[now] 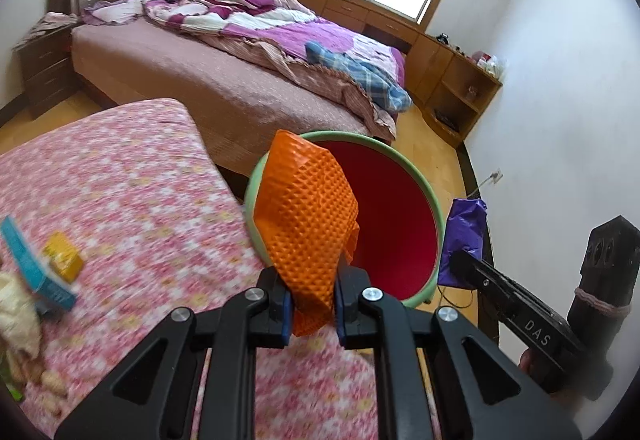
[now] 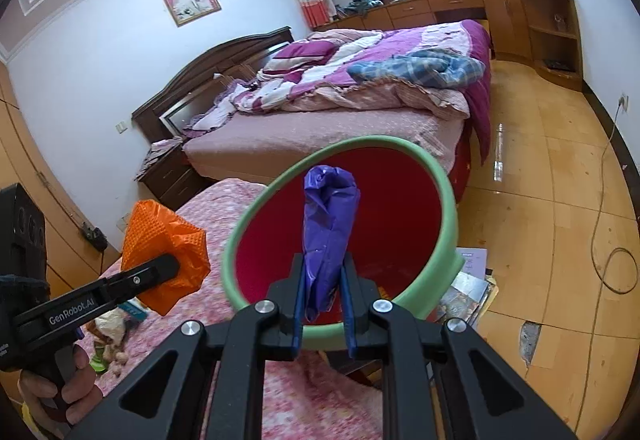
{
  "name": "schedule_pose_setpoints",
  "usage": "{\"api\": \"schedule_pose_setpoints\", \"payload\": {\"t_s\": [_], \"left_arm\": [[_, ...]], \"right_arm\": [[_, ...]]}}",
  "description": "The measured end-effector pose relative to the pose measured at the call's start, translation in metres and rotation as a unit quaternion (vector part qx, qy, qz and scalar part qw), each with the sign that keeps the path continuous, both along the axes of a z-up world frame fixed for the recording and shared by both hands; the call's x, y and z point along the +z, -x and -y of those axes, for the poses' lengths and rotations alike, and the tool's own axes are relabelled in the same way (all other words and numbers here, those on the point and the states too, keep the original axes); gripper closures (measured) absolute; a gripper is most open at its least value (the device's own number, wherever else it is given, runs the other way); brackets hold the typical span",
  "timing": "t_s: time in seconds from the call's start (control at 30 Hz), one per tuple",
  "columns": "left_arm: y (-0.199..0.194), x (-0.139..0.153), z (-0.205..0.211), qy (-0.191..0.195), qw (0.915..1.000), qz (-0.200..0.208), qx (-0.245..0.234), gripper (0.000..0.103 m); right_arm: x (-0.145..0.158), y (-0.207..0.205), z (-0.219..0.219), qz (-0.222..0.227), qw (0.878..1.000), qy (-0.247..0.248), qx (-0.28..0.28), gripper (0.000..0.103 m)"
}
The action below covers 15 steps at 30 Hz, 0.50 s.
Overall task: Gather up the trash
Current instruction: 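Carry the orange bag in the left tool while the right tool carries the purple wrapper to the bucket, then open both tools over the red bucket to drop the bag and wrapper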
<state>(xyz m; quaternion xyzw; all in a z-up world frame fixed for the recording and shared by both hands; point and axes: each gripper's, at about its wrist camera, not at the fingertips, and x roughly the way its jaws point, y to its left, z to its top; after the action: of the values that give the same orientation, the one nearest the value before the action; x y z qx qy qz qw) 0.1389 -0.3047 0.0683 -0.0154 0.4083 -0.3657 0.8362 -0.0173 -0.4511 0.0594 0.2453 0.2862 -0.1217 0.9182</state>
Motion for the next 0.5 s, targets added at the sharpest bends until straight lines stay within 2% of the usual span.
{"api": "schedule_pose_setpoints", "payload": {"t_s": [0.2, 0.27, 0.33, 0.4, 0.5], "left_arm": [[-0.008, -0.009, 0.027, -0.012, 0.9998, 0.007, -0.011, 0.087], [-0.008, -0.011, 0.031, -0.018, 0.9997, 0.009, -0.012, 0.081], [-0.009, -0.012, 0.035, -0.023, 0.9996, 0.013, -0.012, 0.070], [-0.009, -0.013, 0.036, -0.024, 0.9994, 0.019, -0.013, 0.063], [-0.010, -0.013, 0.039, -0.025, 0.9993, 0.026, -0.010, 0.060]], "right_arm": [[-0.008, -0.012, 0.014, -0.010, 1.000, 0.004, -0.006, 0.084], [-0.010, -0.013, 0.017, -0.011, 1.000, 0.006, -0.010, 0.082], [-0.012, -0.013, 0.021, -0.010, 1.000, 0.004, -0.014, 0.082], [-0.014, -0.013, 0.022, -0.010, 1.000, 0.000, -0.015, 0.081], [-0.014, -0.012, 0.021, -0.007, 1.000, 0.000, -0.014, 0.071]]}}
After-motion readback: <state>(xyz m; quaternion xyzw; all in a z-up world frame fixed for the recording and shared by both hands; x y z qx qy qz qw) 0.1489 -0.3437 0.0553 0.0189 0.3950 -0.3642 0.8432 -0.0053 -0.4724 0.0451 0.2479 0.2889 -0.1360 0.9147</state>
